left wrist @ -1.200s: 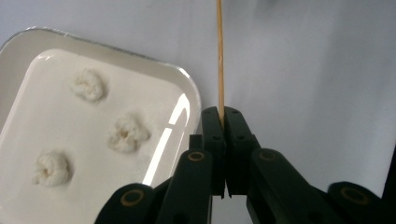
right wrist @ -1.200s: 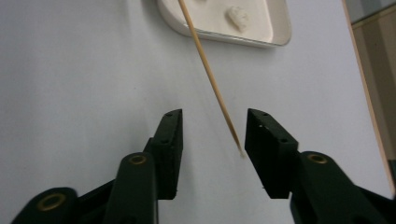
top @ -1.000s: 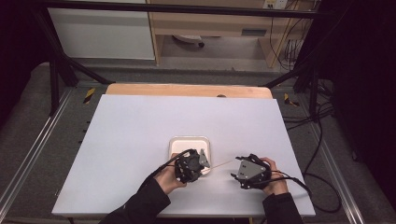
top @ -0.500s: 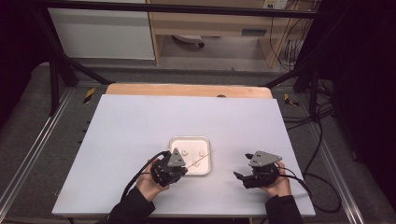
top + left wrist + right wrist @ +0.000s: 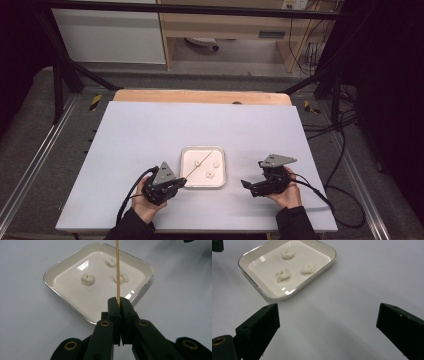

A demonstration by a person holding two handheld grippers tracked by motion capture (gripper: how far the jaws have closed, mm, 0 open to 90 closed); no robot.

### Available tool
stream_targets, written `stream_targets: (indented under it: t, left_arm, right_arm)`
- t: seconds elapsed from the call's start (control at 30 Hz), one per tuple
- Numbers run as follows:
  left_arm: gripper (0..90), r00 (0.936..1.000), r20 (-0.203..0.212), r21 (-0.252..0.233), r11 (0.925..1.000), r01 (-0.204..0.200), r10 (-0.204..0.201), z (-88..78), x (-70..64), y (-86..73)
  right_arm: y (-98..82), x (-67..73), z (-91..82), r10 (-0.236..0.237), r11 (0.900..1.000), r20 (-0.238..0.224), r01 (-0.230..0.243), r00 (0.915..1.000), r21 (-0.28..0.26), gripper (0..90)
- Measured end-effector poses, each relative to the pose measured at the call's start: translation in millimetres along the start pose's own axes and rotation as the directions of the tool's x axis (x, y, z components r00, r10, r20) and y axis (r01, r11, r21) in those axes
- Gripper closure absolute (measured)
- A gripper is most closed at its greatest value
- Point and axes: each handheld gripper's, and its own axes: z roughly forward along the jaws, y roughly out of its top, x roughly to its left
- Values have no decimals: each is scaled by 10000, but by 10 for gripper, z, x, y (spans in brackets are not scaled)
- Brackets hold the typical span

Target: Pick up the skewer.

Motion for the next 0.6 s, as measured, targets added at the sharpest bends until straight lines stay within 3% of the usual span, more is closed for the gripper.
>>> stream_targets:
  t: [0.33,0.6]
  left_arm:
    - [885,9991,-160,-456,9982,390,-397,-61,50,-88]
    - [885,9977,-168,-701,9955,636,-649,-77,73,-132]
  right_arm:
    - [265,119,234,10,10000,-194,-12,9998,-84,38]
    - [382,137,412,44,10000,-148,-44,9999,-31,40]
